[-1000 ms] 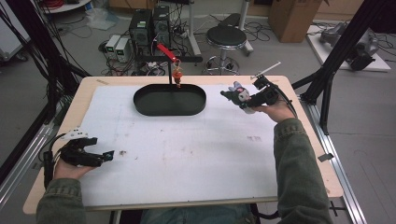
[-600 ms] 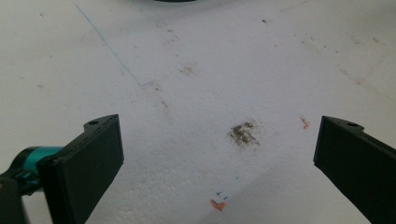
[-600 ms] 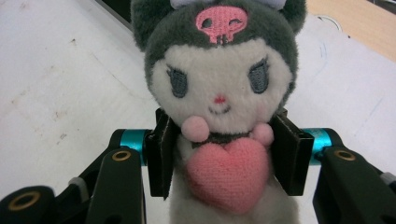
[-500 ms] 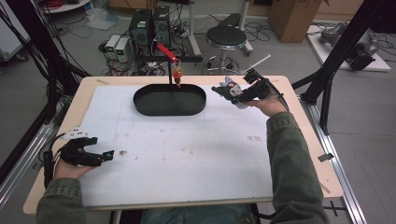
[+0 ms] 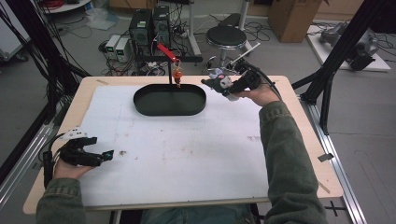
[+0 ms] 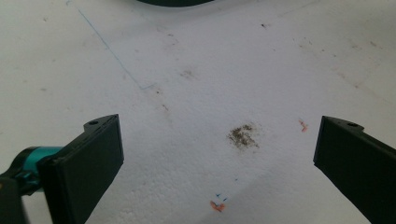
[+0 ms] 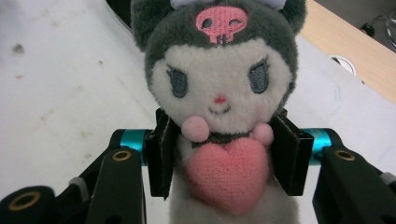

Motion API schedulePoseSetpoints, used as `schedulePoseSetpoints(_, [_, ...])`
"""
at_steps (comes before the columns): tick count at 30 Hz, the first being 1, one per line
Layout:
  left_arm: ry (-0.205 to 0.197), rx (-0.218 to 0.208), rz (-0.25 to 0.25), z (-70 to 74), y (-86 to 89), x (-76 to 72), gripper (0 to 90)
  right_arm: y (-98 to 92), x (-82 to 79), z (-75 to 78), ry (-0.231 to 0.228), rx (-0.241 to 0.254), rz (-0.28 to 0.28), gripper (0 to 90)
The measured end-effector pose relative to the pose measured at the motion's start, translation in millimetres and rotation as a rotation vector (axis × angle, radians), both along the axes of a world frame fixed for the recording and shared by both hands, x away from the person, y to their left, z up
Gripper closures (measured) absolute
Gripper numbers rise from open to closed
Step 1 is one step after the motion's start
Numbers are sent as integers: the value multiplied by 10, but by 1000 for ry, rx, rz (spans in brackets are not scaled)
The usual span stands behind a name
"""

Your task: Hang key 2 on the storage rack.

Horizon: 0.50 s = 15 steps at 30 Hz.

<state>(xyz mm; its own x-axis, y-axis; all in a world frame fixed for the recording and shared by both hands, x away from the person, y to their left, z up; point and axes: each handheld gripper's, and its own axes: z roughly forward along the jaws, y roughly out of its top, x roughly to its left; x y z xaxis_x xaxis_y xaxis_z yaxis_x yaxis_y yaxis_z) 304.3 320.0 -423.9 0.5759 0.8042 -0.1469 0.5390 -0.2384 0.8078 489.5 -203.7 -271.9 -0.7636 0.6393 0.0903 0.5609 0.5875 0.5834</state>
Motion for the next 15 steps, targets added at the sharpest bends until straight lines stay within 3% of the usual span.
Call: schedulePoseSetpoints(15, [0, 3, 3, 14, -8, -29, 20, 250, 96, 234, -13, 15, 40, 486])
